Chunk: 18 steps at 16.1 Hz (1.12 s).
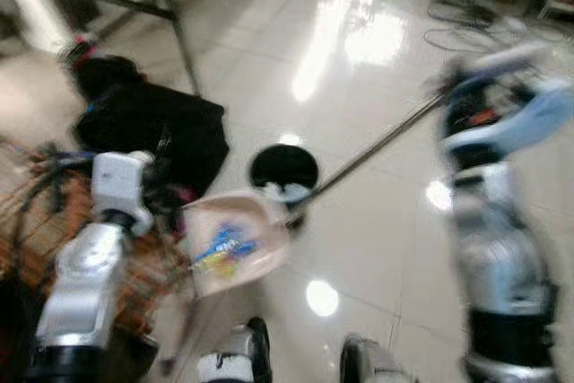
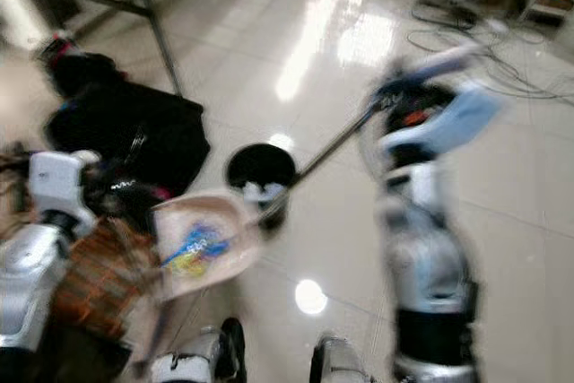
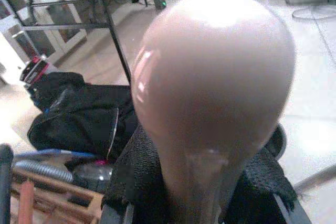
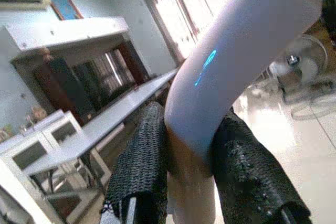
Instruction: Sweep floor
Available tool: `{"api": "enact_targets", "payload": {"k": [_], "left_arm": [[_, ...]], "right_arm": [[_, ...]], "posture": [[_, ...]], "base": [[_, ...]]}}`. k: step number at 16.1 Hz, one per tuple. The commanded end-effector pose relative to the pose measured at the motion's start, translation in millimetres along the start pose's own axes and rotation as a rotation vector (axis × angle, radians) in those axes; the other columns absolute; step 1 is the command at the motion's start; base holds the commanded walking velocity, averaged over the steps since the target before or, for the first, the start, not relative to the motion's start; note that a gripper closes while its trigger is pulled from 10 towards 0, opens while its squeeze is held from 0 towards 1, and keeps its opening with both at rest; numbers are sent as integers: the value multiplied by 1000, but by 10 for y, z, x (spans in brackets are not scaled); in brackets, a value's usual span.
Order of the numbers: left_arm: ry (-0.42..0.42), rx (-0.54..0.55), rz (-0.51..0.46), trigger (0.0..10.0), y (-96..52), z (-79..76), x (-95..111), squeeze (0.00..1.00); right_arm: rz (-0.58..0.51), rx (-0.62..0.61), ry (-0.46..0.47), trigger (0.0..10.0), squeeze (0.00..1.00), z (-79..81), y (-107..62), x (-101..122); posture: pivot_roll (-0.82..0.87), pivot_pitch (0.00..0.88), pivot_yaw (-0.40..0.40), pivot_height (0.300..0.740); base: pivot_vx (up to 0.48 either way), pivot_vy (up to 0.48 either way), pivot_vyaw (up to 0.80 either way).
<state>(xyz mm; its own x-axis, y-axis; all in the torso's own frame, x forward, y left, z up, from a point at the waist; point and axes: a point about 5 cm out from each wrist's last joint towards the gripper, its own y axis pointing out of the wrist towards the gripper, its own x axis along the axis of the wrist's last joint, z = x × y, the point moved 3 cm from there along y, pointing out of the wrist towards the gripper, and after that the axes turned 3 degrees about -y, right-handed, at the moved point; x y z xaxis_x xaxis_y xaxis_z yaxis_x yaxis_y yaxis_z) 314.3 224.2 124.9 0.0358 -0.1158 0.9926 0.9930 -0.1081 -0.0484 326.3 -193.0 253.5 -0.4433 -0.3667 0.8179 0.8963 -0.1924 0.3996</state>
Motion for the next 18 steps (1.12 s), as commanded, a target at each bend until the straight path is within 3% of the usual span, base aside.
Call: {"api": "enact_targets", "payload": {"k": [1, 4, 5, 8, 13, 18], "left_arm": [[22, -34, -9, 10000, -8, -77, 31, 0], [25, -66, -26, 10000, 35, -197, 68, 0], [17, -107, -54, 10000, 84, -325, 152, 0], [17, -155, -79, 10000, 155, -438, 283, 0], [32, -193, -97, 10000, 190, -511, 367, 0], [31, -237, -108, 10000, 186, -619, 428, 0]], "right_arm": [[-88, 6, 73, 10000, 0, 38, 62, 306], [-129, -11, 72, 10000, 0, -33, 114, 510], [-159, -50, 66, 10000, 0, -128, 127, 642], [-167, -96, 33, 10000, 0, -220, 113, 773], [-102, -132, -10, 10000, 0, -258, 64, 775], [-52, -134, 17, 10000, 0, -195, -4, 714]], "posture": [[-13, 119, 69, 740], [-26, 109, 81, 740], [-33, 101, 91, 740], [-53, 100, 103, 740], [-67, 105, 110, 740], [-66, 102, 120, 740]], "base": [[0, 0, 0], [0, 0, 0], [0, 0, 0], [0, 0, 0], [0, 0, 0], [302, 0, 0]]}}
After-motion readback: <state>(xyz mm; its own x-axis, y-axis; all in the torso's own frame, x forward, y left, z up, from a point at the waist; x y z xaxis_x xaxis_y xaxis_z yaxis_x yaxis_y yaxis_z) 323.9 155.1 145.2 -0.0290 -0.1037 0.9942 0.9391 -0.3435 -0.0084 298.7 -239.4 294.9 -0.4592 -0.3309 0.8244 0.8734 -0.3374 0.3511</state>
